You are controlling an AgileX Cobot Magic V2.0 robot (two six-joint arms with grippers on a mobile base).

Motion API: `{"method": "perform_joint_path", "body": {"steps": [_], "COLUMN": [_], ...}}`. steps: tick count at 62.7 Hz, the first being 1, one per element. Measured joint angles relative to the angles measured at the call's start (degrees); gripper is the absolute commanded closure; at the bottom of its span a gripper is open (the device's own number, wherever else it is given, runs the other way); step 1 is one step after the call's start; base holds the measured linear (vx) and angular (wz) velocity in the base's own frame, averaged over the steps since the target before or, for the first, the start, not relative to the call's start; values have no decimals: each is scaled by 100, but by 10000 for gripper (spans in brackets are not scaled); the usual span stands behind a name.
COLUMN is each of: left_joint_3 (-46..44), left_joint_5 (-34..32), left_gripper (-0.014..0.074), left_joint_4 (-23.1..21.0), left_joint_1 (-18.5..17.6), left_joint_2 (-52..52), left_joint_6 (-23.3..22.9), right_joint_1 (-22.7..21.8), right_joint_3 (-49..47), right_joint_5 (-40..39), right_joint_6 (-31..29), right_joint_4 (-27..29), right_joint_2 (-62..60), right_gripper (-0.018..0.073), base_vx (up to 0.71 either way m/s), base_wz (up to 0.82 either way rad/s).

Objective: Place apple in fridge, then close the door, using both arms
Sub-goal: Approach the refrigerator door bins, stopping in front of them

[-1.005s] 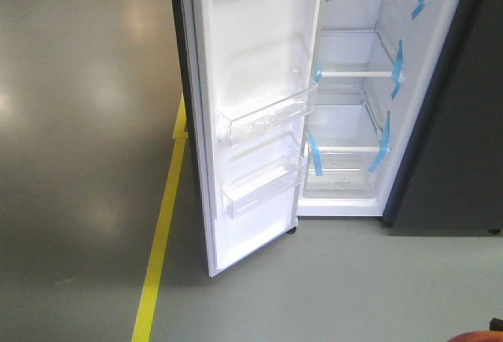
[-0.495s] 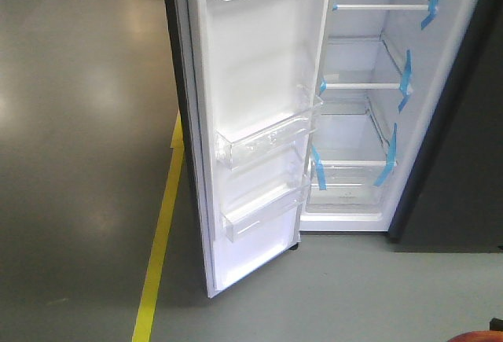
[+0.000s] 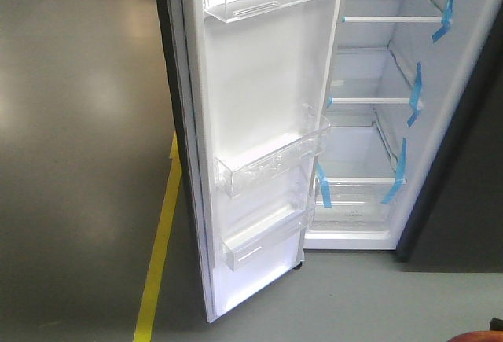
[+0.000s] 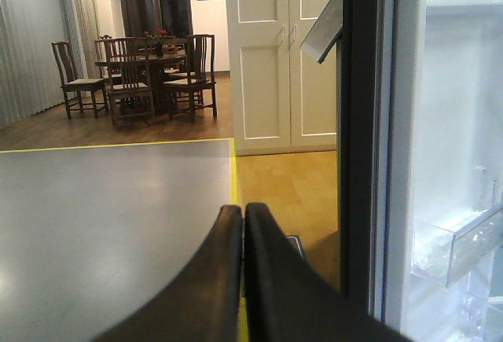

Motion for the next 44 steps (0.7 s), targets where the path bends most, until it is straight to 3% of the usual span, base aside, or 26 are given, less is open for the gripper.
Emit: {"method": "perform_joint_path", "body": {"steps": [44], "left_joint_3": [0], "left_joint_5": [0], "left_gripper": [603], "left_joint_4": [0], "left_joint_1": [0], "left_joint_2": [0], "left_joint_6": [0], "right_joint_1": [0], "right_joint_3": [0], "right_joint_5": [0], "right_joint_6": [0], "right_joint_4": [0], "right_joint_2": [0], "right_gripper": [193], "base_vx": [14], "base_wz": [0]}}
